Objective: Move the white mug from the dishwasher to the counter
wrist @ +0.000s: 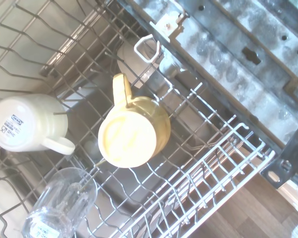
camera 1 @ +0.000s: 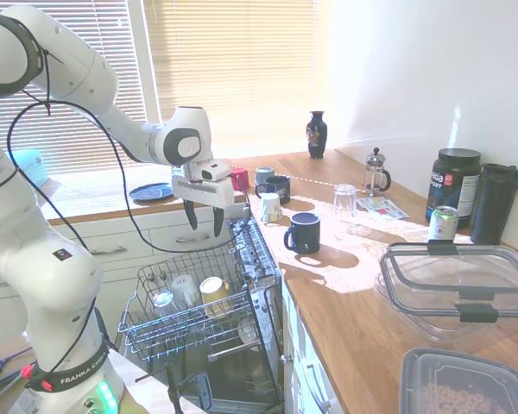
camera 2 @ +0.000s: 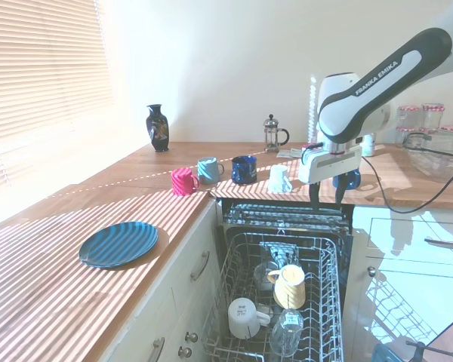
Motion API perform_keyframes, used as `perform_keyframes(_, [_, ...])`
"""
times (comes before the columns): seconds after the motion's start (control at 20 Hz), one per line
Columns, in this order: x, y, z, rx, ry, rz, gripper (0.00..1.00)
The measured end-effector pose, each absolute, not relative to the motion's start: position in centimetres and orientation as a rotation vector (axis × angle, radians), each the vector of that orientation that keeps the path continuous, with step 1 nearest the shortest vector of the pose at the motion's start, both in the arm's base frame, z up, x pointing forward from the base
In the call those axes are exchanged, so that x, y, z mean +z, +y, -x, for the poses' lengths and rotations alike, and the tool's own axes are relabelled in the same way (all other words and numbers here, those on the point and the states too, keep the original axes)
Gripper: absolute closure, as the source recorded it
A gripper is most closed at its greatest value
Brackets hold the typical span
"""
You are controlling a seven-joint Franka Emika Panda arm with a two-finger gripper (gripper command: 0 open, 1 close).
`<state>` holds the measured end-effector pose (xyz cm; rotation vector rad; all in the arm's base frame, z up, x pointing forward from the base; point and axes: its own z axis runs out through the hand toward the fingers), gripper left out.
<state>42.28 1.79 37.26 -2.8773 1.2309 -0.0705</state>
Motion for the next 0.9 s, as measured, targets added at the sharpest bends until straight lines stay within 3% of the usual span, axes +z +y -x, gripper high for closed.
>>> perform_keyframes(0.25, [36.3,3.4,-42.5,-0.071,1.164,2.919,0.00])
perform_keyframes(0.9, [26.2,16.3,-43.8,-0.154,0.485,3.191,0.00])
